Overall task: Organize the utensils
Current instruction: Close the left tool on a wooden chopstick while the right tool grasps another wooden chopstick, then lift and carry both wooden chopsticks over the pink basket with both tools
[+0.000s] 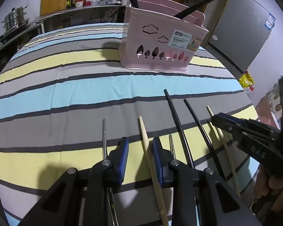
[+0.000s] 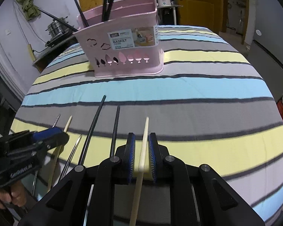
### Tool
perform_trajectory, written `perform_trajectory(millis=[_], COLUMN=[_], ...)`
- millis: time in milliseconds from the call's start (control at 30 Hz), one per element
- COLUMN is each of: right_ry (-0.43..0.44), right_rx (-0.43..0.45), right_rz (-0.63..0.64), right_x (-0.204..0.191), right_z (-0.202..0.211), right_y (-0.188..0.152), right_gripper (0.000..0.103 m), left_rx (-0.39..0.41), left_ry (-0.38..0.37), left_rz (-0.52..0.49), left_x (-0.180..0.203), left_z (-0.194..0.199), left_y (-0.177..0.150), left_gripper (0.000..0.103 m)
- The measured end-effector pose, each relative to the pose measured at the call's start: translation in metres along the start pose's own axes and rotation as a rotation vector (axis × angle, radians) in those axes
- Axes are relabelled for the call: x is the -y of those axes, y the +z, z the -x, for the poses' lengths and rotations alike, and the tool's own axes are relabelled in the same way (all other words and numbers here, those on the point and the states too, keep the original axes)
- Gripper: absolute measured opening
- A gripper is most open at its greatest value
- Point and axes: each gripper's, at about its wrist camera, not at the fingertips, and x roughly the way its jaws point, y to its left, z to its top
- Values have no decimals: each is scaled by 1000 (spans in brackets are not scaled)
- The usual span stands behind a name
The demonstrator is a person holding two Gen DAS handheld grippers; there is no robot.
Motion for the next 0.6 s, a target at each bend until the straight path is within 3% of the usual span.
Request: perform_trajectory(millis=[267, 367, 433, 600], right_ry=[-13, -34, -30, -16], right_rx=[-25, -30, -32, -31], right_rz=[12, 21, 21, 21], right_x=[-2, -3, -3, -3], right_z=[-14, -15, -15, -12], right_y=[12, 13, 14, 16], right_gripper=[14, 5, 5, 4], left_rx=[-24, -32, -36, -42], left_ry=[54, 82, 75, 54], left_rz=[-68, -94, -94, -84], left_x=[11, 17, 18, 19], left_z=[-8, -10, -11, -9], left_y=[10, 12, 14, 20], left_gripper=[26, 21, 9, 6])
